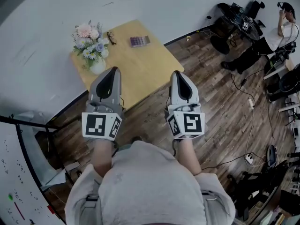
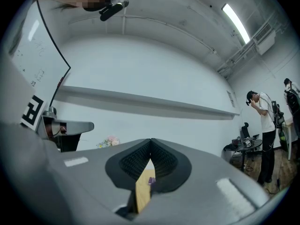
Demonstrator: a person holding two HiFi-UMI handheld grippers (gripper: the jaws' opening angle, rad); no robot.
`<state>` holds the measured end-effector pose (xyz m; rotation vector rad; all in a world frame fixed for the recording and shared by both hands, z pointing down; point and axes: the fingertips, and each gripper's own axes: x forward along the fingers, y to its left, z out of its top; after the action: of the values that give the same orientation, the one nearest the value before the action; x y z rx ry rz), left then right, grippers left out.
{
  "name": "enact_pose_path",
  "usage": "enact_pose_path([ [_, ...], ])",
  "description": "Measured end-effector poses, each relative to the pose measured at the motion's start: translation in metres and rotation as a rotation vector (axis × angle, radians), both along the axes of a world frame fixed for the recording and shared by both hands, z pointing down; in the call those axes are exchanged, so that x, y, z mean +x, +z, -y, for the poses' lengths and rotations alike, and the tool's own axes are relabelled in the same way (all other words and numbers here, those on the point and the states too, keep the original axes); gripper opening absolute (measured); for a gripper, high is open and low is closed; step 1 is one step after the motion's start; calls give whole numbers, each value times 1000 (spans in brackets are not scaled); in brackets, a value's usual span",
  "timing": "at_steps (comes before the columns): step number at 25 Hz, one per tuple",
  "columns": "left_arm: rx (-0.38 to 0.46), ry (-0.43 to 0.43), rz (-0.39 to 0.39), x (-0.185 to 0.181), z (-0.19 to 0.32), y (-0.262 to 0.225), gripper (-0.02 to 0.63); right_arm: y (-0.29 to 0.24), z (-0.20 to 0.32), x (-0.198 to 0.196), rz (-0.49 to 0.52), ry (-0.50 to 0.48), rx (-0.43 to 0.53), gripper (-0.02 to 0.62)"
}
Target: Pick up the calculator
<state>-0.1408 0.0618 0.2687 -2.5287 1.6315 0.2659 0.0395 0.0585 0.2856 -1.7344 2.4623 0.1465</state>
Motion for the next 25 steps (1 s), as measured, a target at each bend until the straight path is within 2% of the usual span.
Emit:
enact_pose_path([
  [5,-10,12,-4,-10,12,6,6,3,9,-11,-12,2,-9,2],
  [15,-33,17,-9,-9,35,14,5,8,32,-9,-6,12,-24,2],
  [25,-30,-28,-4,-13,89,12,5,8,93,-11,-1,-25,-17,2],
])
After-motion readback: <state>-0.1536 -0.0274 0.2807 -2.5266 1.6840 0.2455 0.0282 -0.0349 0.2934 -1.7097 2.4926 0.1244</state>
